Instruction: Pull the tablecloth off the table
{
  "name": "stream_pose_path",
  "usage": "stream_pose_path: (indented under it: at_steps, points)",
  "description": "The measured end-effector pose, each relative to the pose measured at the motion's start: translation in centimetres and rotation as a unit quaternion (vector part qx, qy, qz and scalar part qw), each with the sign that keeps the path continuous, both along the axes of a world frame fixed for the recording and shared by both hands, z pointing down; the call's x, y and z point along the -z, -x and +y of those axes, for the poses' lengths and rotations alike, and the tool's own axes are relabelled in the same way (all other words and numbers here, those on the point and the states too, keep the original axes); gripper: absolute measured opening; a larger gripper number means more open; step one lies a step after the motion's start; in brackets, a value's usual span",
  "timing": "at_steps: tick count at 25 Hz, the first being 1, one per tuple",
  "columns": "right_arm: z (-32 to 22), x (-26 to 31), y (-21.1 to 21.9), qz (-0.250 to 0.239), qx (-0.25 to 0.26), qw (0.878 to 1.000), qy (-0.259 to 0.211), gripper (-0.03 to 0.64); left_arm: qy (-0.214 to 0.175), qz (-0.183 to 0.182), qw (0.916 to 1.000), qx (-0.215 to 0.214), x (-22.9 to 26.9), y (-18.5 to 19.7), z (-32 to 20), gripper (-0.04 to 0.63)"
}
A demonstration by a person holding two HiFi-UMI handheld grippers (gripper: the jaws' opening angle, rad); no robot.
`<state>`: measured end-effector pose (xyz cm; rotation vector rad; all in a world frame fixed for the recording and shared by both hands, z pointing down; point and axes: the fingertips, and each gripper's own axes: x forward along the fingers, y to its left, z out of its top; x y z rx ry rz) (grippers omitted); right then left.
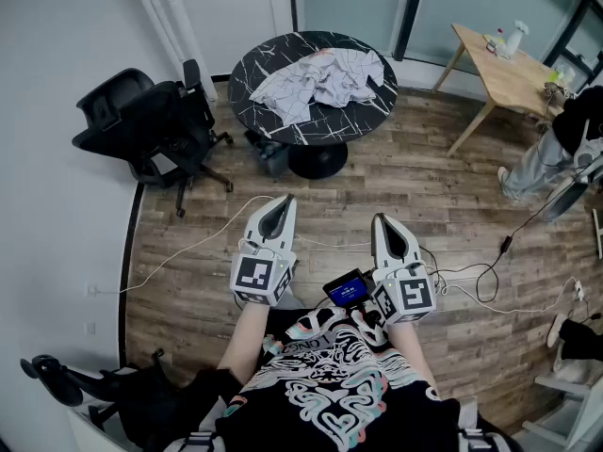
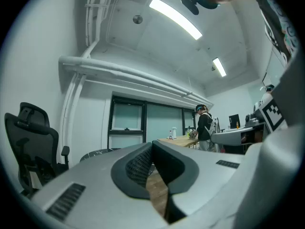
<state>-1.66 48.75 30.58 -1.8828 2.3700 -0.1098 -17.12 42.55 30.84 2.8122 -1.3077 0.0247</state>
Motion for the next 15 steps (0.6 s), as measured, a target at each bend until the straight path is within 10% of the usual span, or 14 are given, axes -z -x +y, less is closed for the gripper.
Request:
stream_pose_path:
  at_steps: [15]
  points:
    - [0.7, 0.0, -3.7, -0.038, -0.028, 0.999, -0.013, 0.015, 0.007, -0.006, 1.0000, 0.000, -0.4, -2.2, -0.1, 0.015]
